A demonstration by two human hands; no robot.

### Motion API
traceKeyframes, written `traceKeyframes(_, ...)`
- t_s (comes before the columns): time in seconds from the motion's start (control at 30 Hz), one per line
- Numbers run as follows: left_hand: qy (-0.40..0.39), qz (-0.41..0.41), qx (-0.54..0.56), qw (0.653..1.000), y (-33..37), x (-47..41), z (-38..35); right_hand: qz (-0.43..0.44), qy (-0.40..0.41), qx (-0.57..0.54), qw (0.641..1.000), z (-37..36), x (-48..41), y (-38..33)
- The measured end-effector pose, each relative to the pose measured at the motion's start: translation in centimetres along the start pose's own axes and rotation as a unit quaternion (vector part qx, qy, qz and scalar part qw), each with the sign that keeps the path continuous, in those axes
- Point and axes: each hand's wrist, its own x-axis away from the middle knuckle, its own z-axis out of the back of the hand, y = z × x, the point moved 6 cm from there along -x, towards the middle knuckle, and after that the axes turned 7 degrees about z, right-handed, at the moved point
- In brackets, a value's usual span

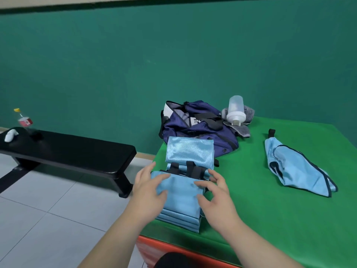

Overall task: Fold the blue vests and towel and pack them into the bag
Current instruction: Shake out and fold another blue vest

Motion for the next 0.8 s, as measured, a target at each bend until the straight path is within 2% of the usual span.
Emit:
traceKeyframes(0.23, -0.014, -0.042, -0.046, 0.998, 5.7, 2.6, -2.5, -0.017, 0.01, -0.016, 1.0, 4.0, 1.4, 1.0)
traceKeyframes(0.4, -0.032, -0.104, -0.049, 0.993, 10.8, 2.6, -6.4, -0.04, 0.038, 0.005, 0.998, 9.2, 2.2, 4.1)
traceKeyframes(0.8, -0.157, -0.178, -0.071, 0.969, 21.4, 0.9, -19.3, -0.153, 0.103, 0.077, 0.98, 25.3, 3.7, 14.0)
